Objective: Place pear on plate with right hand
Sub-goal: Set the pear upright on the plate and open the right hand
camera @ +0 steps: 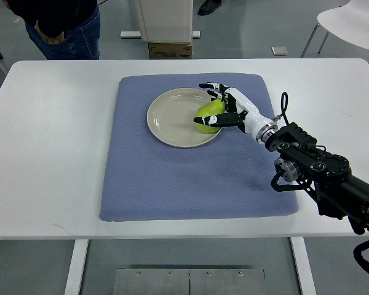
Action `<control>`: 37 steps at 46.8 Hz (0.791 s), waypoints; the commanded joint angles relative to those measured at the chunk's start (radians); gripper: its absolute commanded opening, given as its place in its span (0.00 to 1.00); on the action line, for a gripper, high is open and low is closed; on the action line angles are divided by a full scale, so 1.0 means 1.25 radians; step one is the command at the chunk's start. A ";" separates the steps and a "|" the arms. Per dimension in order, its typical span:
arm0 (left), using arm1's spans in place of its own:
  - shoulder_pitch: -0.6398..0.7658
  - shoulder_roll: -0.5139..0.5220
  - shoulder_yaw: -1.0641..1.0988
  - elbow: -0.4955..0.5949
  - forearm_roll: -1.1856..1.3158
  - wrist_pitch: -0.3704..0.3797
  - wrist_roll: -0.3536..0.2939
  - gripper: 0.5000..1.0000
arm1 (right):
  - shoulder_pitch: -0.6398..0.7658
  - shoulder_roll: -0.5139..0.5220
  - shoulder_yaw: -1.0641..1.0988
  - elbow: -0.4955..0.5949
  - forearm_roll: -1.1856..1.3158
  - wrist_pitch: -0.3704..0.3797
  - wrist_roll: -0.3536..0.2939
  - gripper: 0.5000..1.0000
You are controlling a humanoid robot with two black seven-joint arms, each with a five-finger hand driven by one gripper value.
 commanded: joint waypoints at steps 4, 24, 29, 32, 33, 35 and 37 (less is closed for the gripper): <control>0.000 0.000 0.000 0.000 0.000 -0.001 0.000 1.00 | 0.000 0.000 0.000 0.000 -0.001 0.000 -0.001 0.98; 0.000 0.000 0.000 0.000 0.000 -0.001 0.000 1.00 | 0.022 0.000 0.002 -0.007 -0.001 0.002 -0.011 1.00; 0.000 0.000 0.000 0.000 0.000 0.001 0.000 1.00 | 0.023 0.000 0.002 -0.007 0.000 0.007 -0.016 1.00; 0.000 0.000 0.000 0.000 0.000 -0.001 0.000 1.00 | 0.023 0.000 0.002 -0.007 -0.001 0.011 -0.017 1.00; 0.000 0.000 0.000 0.000 -0.001 -0.001 0.000 1.00 | 0.023 0.000 0.002 -0.007 -0.001 0.011 -0.017 1.00; 0.000 0.000 0.000 0.000 0.000 0.001 0.000 1.00 | 0.023 0.000 0.002 -0.007 0.000 0.011 -0.016 1.00; 0.000 0.000 0.000 0.000 0.000 -0.001 0.000 1.00 | 0.023 0.000 0.002 -0.007 0.000 0.012 -0.016 1.00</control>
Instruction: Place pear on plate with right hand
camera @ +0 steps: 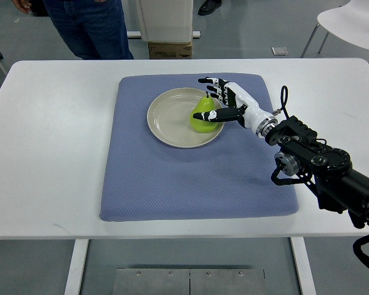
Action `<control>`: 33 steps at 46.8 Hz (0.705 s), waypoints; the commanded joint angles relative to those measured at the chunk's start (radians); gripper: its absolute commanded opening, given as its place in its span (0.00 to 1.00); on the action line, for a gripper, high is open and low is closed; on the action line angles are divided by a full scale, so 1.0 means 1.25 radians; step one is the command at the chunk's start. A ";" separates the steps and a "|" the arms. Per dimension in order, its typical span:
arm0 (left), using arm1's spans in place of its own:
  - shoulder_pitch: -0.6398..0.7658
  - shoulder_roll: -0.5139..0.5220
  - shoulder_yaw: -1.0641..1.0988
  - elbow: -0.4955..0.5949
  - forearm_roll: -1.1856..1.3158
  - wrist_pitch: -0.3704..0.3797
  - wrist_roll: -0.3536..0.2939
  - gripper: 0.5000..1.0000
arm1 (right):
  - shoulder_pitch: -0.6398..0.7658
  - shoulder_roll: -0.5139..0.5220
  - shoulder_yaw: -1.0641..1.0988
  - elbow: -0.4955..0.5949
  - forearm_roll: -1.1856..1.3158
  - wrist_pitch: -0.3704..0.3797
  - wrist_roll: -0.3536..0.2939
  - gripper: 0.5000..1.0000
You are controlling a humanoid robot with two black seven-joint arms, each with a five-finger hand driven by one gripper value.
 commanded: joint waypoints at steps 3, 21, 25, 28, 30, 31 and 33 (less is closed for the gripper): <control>0.000 0.000 0.000 0.000 0.000 0.001 0.000 1.00 | 0.000 0.000 0.000 0.000 0.000 0.001 0.001 1.00; 0.000 0.000 0.000 0.000 0.000 0.000 0.000 1.00 | -0.002 -0.045 0.002 -0.002 0.002 0.003 0.001 1.00; 0.000 0.000 0.000 0.000 0.000 0.000 0.000 1.00 | -0.002 -0.065 0.002 -0.004 0.022 0.004 0.001 1.00; 0.000 0.000 0.000 0.000 -0.001 0.000 0.000 1.00 | -0.002 -0.081 0.001 -0.004 0.039 0.003 0.001 1.00; 0.000 0.000 0.000 0.000 0.000 0.001 0.000 1.00 | -0.002 -0.090 0.001 -0.004 0.047 0.003 0.001 1.00; 0.000 0.000 0.000 0.000 0.000 0.000 0.000 1.00 | -0.004 -0.096 0.002 -0.004 0.051 0.003 0.001 1.00; 0.000 0.000 0.000 0.000 0.000 0.001 0.000 1.00 | -0.004 -0.105 0.002 -0.004 0.058 0.003 0.001 1.00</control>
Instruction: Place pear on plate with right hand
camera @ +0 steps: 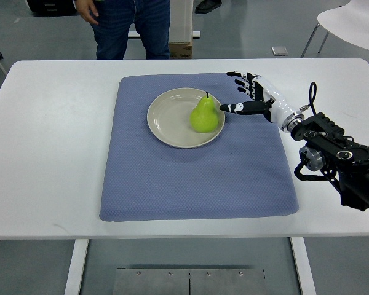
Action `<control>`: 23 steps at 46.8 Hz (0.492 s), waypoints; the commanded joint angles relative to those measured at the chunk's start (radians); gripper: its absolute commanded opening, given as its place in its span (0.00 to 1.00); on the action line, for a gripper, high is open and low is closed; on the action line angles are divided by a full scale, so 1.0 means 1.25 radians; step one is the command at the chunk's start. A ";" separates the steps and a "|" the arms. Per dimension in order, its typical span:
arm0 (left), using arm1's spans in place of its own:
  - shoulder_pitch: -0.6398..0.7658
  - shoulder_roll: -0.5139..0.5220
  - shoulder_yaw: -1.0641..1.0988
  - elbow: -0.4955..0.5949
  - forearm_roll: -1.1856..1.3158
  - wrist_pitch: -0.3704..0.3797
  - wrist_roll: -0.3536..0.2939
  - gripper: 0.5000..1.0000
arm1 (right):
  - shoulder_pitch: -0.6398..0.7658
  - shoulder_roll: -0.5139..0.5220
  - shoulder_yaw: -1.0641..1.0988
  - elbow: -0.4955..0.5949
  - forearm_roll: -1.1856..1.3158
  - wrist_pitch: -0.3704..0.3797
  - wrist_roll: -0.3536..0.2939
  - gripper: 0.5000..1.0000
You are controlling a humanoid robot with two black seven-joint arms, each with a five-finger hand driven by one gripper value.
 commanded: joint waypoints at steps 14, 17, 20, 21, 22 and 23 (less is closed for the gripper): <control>0.000 0.000 0.000 0.000 0.000 0.000 0.000 1.00 | -0.013 -0.031 0.091 -0.007 0.107 -0.016 -0.057 1.00; 0.000 0.000 0.000 0.000 -0.001 0.000 0.000 1.00 | -0.026 -0.028 0.155 -0.011 0.107 -0.027 -0.077 1.00; 0.000 0.000 0.000 0.000 0.000 0.000 0.000 1.00 | -0.041 -0.022 0.204 -0.011 0.105 -0.050 -0.098 1.00; 0.000 0.000 0.000 0.000 0.000 0.000 0.000 1.00 | -0.042 -0.018 0.217 -0.011 0.105 -0.058 -0.104 1.00; 0.000 0.000 0.000 0.000 0.000 0.000 0.000 1.00 | -0.044 -0.013 0.231 -0.011 0.105 -0.065 -0.112 1.00; 0.000 0.000 0.000 0.000 0.000 0.001 0.000 1.00 | -0.046 -0.008 0.242 -0.011 0.105 -0.071 -0.118 1.00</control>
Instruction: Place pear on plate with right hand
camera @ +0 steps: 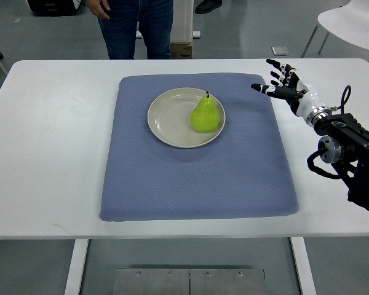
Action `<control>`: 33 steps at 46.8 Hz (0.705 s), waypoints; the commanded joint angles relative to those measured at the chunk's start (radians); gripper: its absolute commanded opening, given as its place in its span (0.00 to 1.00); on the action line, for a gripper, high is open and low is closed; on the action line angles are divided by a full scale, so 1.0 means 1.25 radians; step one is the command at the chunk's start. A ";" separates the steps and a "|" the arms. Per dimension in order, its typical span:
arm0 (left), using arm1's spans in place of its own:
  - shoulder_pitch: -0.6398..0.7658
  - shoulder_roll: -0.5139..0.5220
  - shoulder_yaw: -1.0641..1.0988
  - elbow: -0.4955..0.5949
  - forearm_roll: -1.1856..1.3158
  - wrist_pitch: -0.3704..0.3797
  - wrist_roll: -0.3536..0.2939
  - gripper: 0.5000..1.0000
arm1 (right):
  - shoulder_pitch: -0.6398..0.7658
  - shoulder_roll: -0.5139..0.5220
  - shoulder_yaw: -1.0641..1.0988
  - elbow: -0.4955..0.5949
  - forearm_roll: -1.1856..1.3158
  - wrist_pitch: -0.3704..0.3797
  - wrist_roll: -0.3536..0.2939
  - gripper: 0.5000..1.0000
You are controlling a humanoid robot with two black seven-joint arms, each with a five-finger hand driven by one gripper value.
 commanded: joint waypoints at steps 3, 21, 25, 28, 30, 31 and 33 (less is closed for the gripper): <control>0.000 0.000 0.000 0.000 0.000 0.001 0.000 1.00 | -0.008 0.025 0.072 0.000 -0.001 -0.035 -0.038 1.00; 0.000 0.000 0.000 0.000 0.000 0.000 0.000 1.00 | -0.040 0.058 0.309 0.008 -0.023 -0.049 -0.097 1.00; 0.000 0.000 0.000 0.000 0.000 0.000 0.000 1.00 | -0.045 0.073 0.357 0.008 -0.027 -0.049 -0.074 1.00; 0.000 0.000 0.000 0.000 0.000 0.000 0.000 1.00 | -0.047 0.082 0.390 0.008 -0.027 -0.049 -0.040 1.00; 0.000 0.000 0.000 0.000 0.000 0.001 0.000 1.00 | -0.052 0.091 0.406 0.008 -0.027 -0.049 -0.020 1.00; 0.000 0.000 0.000 0.000 0.000 0.000 0.000 1.00 | -0.057 0.097 0.413 0.008 -0.027 -0.049 -0.014 1.00; 0.000 0.000 0.000 0.000 0.000 0.000 0.000 1.00 | -0.065 0.107 0.424 0.008 -0.027 -0.049 -0.005 1.00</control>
